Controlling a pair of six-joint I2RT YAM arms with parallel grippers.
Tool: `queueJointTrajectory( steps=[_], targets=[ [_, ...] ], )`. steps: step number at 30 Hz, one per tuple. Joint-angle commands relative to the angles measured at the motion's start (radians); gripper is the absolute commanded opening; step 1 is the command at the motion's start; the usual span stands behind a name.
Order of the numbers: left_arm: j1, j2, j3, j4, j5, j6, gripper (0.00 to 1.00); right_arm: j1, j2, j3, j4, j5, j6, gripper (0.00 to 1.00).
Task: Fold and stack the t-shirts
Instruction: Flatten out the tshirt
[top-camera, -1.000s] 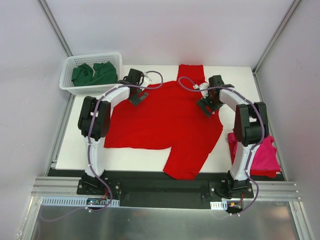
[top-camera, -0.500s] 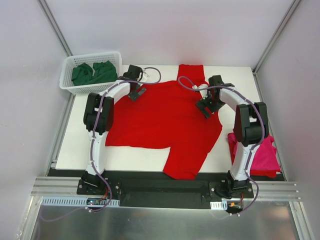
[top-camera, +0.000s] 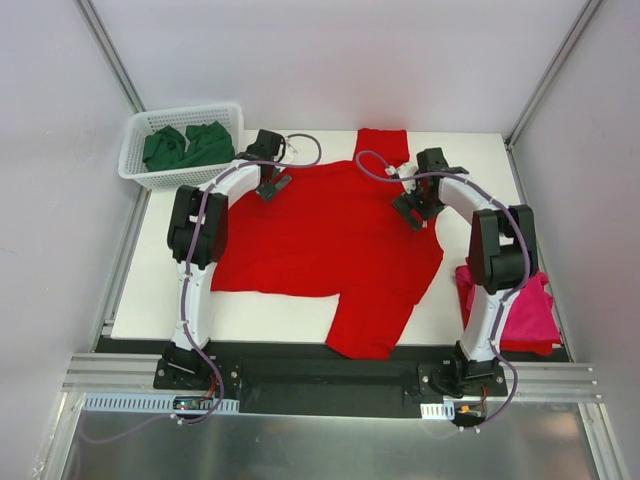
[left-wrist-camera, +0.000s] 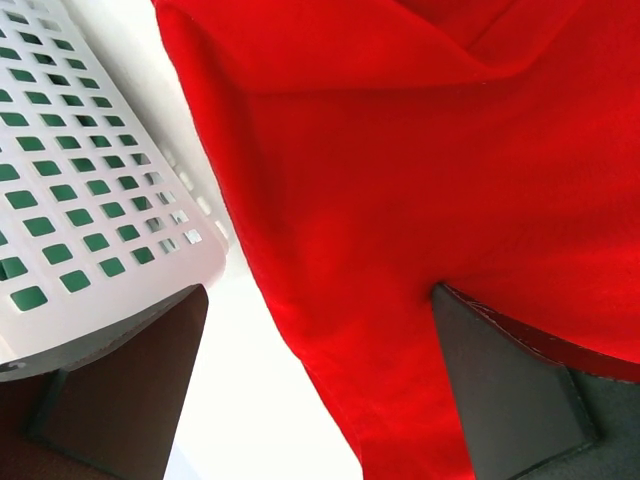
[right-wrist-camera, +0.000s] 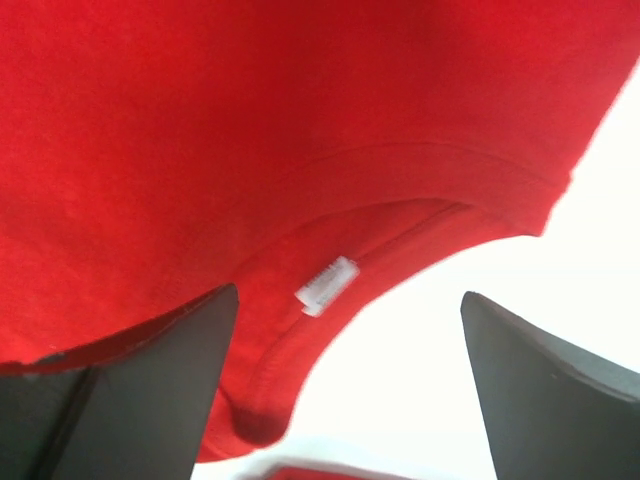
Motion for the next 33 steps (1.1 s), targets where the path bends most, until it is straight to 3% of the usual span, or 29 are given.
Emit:
queueJointTrajectory(
  steps=[1,9,15,18,24,27,33],
  targets=[
    [0.039,-0.131,-0.052,0.014,-0.013,-0.052,0.96,0.008,-0.133,-0.024,0.065,0.038,0.020,0.96],
    [0.026,-0.550,-0.272,-0.004,0.068,-0.049,0.99,0.009,-0.215,-0.038,0.013,0.035,0.009,0.96],
    [0.084,-0.828,-0.413,-0.020,0.191,0.145,0.99,0.012,-0.195,-0.022,-0.024,0.020,0.021,0.96],
    [0.212,-0.853,-0.477,-0.075,0.286,0.346,0.99,0.015,-0.204,-0.021,-0.041,0.000,0.035,0.96],
    [0.413,-0.769,-0.569,-0.087,0.323,0.918,0.99,0.034,-0.242,-0.056,-0.075,-0.004,0.041,0.96],
    [0.457,-0.661,-0.501,-0.090,0.317,1.003,0.99,0.038,-0.261,-0.087,-0.078,0.000,0.049,0.96],
    [0.485,-0.437,-0.290,-0.104,0.272,1.034,0.99,0.040,-0.298,-0.150,-0.085,0.014,0.058,0.96]
  ],
)
